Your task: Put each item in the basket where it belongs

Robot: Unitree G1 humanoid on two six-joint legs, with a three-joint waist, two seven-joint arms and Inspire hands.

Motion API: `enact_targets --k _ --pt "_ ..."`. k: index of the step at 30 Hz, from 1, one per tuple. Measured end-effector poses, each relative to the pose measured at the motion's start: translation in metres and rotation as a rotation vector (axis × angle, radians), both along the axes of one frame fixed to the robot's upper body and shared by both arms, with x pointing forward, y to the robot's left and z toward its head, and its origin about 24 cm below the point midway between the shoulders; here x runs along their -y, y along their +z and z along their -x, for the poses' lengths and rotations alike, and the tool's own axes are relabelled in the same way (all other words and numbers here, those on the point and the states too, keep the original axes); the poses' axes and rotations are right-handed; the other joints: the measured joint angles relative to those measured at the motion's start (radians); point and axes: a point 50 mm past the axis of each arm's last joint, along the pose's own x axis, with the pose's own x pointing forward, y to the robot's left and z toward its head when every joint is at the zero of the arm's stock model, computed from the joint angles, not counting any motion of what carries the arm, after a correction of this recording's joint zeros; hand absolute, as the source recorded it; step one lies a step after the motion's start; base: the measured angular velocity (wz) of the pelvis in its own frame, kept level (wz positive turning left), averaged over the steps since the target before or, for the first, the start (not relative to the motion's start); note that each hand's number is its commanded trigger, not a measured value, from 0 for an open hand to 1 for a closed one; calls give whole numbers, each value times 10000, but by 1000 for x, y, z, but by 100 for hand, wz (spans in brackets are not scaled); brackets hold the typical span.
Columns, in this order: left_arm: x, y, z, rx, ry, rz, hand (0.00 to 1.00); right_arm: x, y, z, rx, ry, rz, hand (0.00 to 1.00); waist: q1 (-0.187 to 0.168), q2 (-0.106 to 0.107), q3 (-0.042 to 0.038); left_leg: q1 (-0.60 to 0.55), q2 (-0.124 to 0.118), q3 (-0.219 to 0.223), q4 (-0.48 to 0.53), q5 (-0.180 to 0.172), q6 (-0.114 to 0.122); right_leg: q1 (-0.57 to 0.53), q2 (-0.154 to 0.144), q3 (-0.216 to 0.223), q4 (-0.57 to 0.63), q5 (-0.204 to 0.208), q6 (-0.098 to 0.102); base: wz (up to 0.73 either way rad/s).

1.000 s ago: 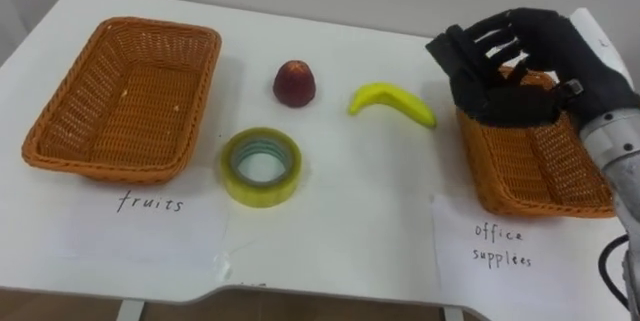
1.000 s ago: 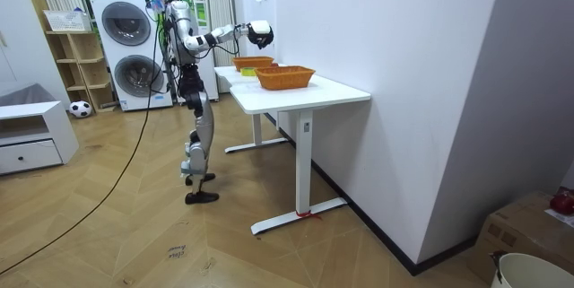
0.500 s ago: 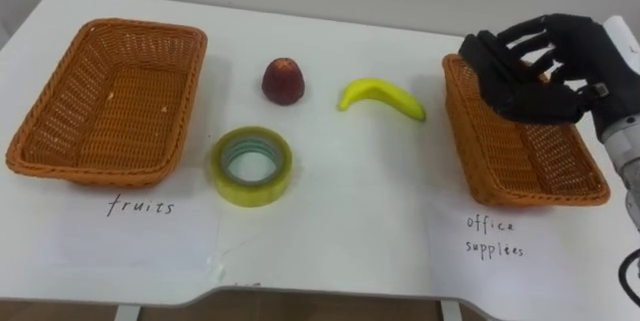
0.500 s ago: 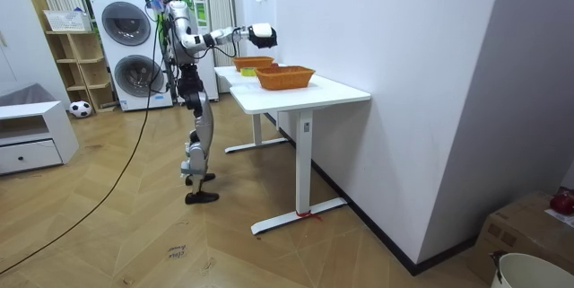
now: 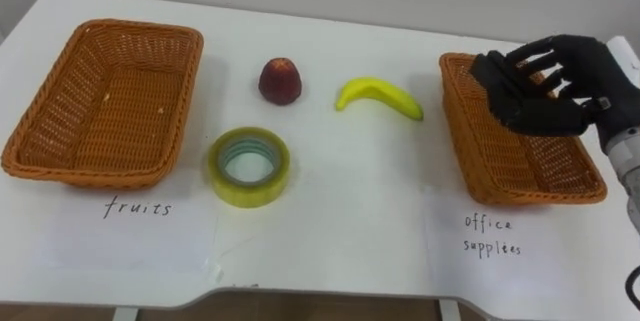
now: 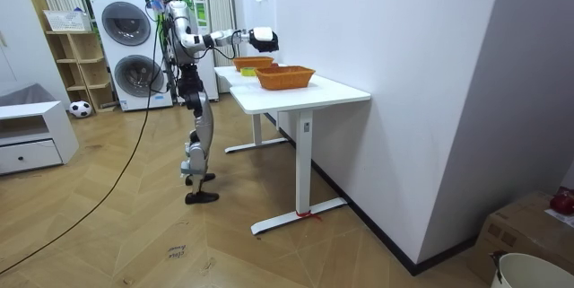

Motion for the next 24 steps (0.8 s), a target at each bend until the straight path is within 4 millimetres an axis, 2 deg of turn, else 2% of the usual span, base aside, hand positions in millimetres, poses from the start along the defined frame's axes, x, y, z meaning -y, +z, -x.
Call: enact_targets --k 11,18,19,20,21,24 --pt "-1 0 2 -92 68 -159 0 16 -35 4 -1489 -739 -290 100 12 28 -3 79 -1 7 -18 0 0 65 1 7 6 0 0 0" --pt "-1 1 -1 27 34 -123 0 17 -38 5 -1614 -751 -344 100 6 5 -5 93 -3 12 -33 0 0 70 2 10 8 0 0 0" --pt "-1 1 -1 36 31 -120 0 17 -38 5 -1623 -753 -345 50 0 0 -4 95 -3 12 -35 0 0 71 1 9 6 0 0 0" --pt "-1 1 -1 36 30 -116 0 17 -38 5 -1625 -752 -344 11 -2 -1 -3 94 -3 12 -37 0 0 71 1 8 5 0 0 0" --pt "-1 1 -1 35 24 -110 0 17 -38 5 -1634 -749 -344 0 -6 -10 0 94 -3 11 -39 0 0 71 0 4 5 0 0 0" --pt "-1 1 -1 32 10 -71 0 17 -39 5 -1655 -738 -333 0 -6 -22 6 89 -1 10 -44 -1 0 70 1 2 0 0 0 0"
